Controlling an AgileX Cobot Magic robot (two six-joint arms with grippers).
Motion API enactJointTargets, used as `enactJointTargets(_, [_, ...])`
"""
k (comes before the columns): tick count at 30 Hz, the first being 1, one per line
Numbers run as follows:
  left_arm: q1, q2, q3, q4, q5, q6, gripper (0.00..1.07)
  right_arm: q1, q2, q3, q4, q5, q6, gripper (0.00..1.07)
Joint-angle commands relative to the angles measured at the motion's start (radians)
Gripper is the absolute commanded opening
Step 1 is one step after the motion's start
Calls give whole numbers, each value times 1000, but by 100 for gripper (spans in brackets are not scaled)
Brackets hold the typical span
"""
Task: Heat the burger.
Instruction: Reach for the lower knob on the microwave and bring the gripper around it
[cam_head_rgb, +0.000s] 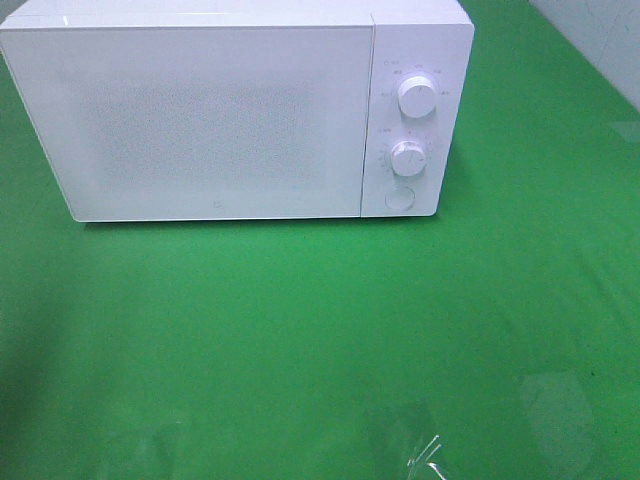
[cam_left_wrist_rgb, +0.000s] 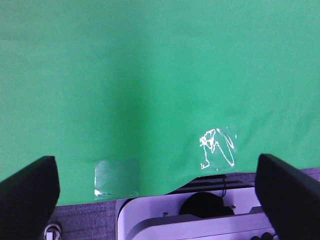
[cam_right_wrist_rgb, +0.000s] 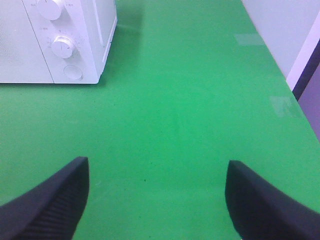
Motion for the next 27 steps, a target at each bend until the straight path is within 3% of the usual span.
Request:
enactJointTargets(1, [2, -83, 51, -8, -19, 23, 99, -1, -28, 0, 1, -10, 8, 76])
enactJointTargets(5, [2, -324, 186, -8, -58, 62, 99, -1, -28, 0, 1, -10, 8, 76])
enactJointTargets(10, [2, -429, 243, 8, -63, 63, 99, -1, -28, 0, 1, -10, 8, 76])
enactJointTargets(12, [2, -545, 299, 14, -74, 63, 99, -1, -28, 0, 1, -10, 8, 76])
enactJointTargets(27, [2, -869, 317, 69, -77, 63, 99, -1, -28, 0, 1, -10, 8, 76])
